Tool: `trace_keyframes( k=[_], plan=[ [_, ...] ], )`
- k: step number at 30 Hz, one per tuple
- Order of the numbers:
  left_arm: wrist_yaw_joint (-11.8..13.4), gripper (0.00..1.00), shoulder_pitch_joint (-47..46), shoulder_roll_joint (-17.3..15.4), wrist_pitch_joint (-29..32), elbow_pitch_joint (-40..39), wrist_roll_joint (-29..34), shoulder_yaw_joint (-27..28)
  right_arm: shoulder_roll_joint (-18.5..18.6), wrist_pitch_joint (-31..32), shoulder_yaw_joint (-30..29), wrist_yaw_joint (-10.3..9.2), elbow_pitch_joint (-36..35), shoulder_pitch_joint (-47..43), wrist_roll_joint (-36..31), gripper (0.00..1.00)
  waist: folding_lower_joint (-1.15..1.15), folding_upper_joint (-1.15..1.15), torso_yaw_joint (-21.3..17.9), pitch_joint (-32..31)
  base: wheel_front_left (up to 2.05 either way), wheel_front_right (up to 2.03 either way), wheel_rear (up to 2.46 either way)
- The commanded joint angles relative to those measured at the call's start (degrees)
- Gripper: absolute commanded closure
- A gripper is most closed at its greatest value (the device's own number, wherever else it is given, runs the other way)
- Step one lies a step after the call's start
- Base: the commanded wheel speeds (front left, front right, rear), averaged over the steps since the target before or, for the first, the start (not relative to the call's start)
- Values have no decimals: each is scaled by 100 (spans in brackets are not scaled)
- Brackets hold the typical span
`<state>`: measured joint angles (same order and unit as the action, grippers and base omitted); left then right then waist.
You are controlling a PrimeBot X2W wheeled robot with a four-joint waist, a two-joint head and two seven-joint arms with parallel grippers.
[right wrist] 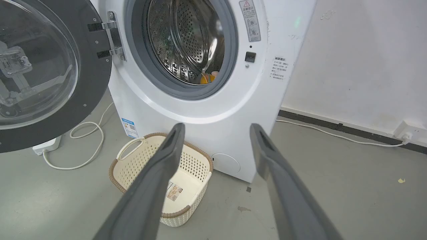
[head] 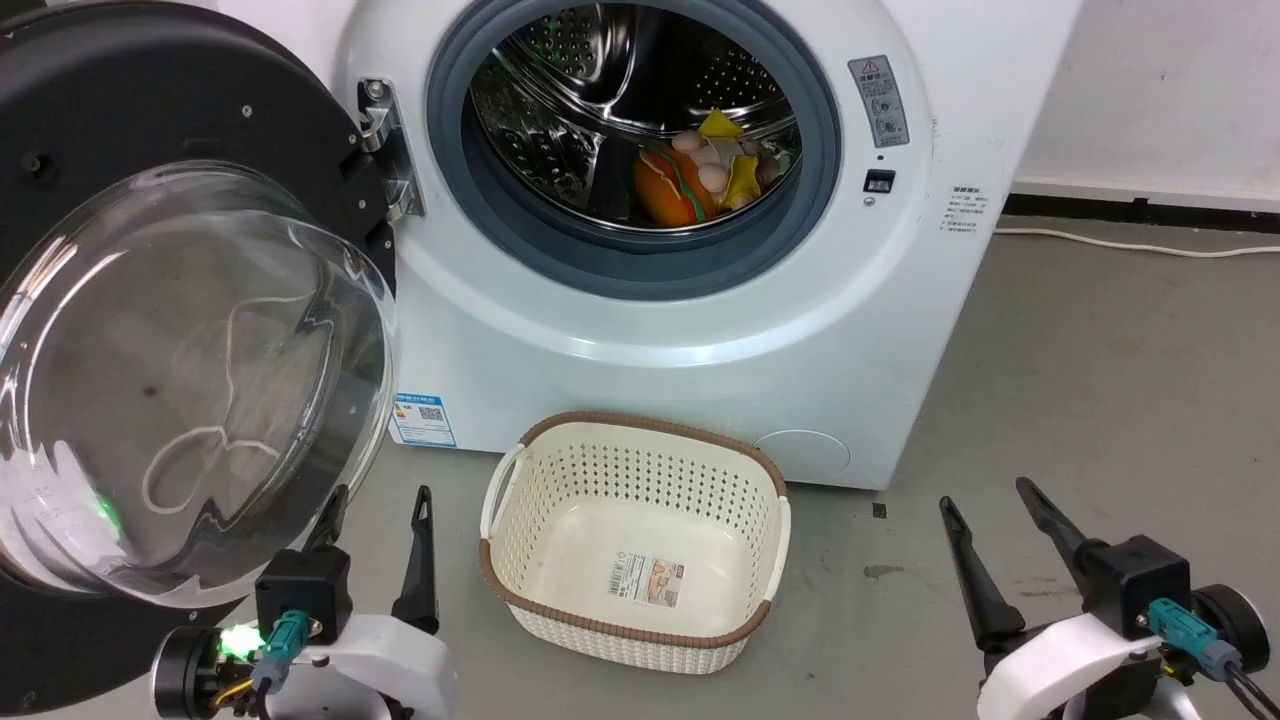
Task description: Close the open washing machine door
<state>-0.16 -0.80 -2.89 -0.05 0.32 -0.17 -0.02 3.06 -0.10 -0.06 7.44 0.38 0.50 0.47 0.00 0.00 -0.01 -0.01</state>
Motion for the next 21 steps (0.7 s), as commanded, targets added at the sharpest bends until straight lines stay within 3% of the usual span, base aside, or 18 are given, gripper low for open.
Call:
trace_keyframes(
  k=[1,21],
  plan=[
    [7,0,-16,0,-59,7,-11,-35,-1,-55,-35,0,20,-2,51,0,0,0,5,-5,0,0,0],
    [-13,0,-40,-2,-298,56,-35,-173,-4,-294,-96,1,75,-52,191,0,0,0,379,-79,0,0,0]
  ],
)
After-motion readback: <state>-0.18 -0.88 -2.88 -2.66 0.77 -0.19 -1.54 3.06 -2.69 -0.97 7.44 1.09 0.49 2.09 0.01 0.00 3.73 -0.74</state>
